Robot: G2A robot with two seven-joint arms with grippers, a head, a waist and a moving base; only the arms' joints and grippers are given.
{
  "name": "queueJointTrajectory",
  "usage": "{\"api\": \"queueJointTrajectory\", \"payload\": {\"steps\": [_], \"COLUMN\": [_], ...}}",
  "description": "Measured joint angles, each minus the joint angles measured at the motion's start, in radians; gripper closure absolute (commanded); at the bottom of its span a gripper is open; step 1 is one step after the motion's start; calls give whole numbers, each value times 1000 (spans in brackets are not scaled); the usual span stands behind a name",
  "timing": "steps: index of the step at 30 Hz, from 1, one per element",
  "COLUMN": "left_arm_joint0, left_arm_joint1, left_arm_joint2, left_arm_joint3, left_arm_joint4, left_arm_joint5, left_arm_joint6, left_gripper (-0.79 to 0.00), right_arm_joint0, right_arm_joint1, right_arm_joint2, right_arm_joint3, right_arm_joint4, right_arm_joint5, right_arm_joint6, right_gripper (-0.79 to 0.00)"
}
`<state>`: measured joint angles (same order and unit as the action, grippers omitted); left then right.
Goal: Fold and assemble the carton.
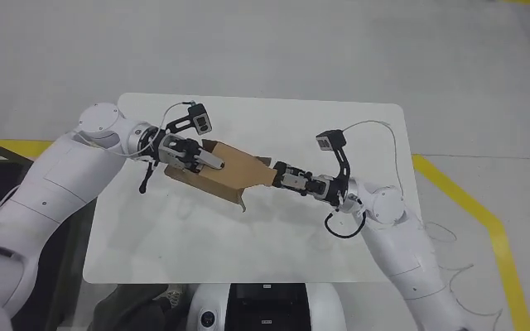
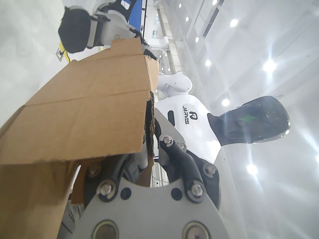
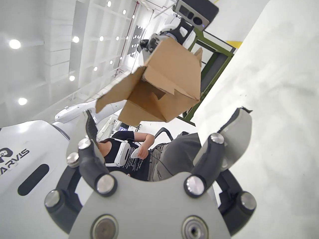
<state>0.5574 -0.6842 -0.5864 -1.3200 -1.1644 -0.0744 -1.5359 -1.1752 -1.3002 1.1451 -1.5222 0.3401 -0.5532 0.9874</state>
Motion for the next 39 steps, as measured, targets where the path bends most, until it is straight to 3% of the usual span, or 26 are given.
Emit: {"api": "queueJointTrajectory", "payload": {"steps": [7,14,20,30,39], "left_arm_joint0": [1,-9,-15,-20,-27], "left_arm_joint1": [9,11,10,12,18], "left_arm_joint2": [29,43,49,54,41], "left_arm_joint3": [-28,-16,-5,-10,25], "left_arm_joint4": [28,15,5,-7,-35], "left_arm_joint5": [1,-14,-22,-29,-44], "left_arm_joint6": [0,0,0,0,0], "left_gripper": [0,0,0,0,0], "right_arm_joint0": [20,55,66,145,135], "right_arm_joint1": [1,-4,-6,-25,-15], "right_arm_joint2": [0,-67,-123,-220,-191], "right_arm_joint3": [4,15,4,67,98], "right_arm_joint4": [30,175,238,263,321], "right_arm_joint5": [-70,-125,-109,-116,-122], "right_arm_joint6": [-10,117,171,164,158], "right_gripper": [-785,-785,-785,-785,-785]}}
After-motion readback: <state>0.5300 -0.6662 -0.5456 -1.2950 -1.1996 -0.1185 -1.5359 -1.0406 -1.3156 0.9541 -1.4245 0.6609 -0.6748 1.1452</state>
